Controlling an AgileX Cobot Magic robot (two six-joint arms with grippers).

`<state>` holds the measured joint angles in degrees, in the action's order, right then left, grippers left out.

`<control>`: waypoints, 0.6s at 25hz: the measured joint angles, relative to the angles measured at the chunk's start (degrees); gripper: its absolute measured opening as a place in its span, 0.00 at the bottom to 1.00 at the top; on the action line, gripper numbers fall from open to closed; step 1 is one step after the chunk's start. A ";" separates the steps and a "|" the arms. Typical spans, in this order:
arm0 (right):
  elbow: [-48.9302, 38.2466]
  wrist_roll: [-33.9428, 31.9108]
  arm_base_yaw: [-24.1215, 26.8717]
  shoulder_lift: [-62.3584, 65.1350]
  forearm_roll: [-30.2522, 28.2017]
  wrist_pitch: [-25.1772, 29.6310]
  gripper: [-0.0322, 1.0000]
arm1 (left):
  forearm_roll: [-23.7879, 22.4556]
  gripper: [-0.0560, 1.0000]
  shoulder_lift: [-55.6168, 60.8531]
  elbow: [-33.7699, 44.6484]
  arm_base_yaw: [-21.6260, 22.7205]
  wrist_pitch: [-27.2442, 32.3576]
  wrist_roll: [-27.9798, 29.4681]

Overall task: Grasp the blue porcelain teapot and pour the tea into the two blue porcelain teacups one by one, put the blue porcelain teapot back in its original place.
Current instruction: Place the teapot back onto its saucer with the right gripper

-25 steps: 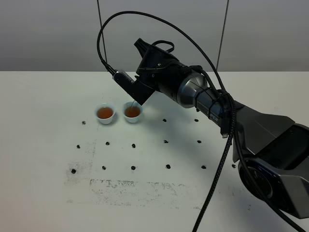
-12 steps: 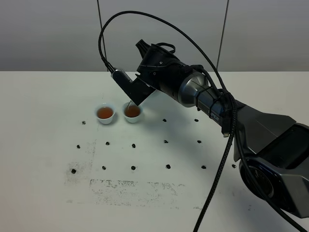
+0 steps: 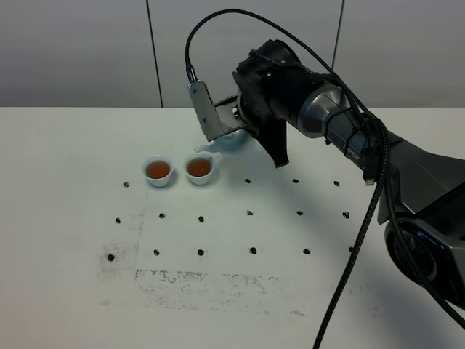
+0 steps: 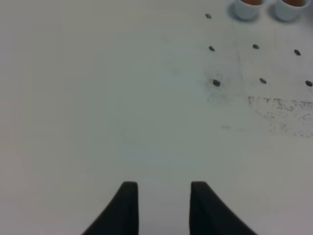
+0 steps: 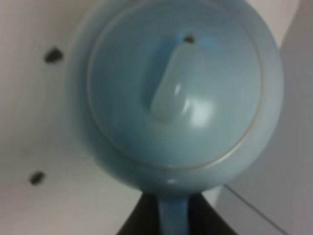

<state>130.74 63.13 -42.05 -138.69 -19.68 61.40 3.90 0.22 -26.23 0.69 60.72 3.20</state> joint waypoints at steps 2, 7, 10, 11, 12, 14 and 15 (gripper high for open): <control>0.00 -4.11 0.24 1.19 2.82 1.39 0.06 | 0.00 0.32 0.00 0.00 0.00 0.00 0.00; -0.13 -22.67 0.13 5.82 7.78 4.03 0.06 | 0.00 0.32 0.00 0.00 0.00 0.00 0.00; -5.60 -30.60 0.13 9.98 12.26 3.64 0.06 | 0.00 0.32 0.00 0.00 0.00 0.00 0.00; -9.53 -32.74 0.13 12.05 13.77 2.70 0.06 | 0.00 0.32 0.00 0.00 0.00 0.00 0.00; -14.14 -34.54 0.13 14.32 15.76 0.86 0.06 | 0.00 0.32 0.00 0.00 0.00 0.00 0.00; -22.93 -39.38 0.13 18.30 19.68 -3.84 0.06 | 0.00 0.32 0.00 0.00 0.00 0.00 0.00; -27.21 -42.24 0.02 20.09 21.55 -6.59 0.06 | 0.00 0.32 0.00 0.00 0.00 0.00 0.00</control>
<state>103.52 20.89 -42.03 -118.60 1.87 54.81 3.90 0.22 -26.23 0.69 60.72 3.20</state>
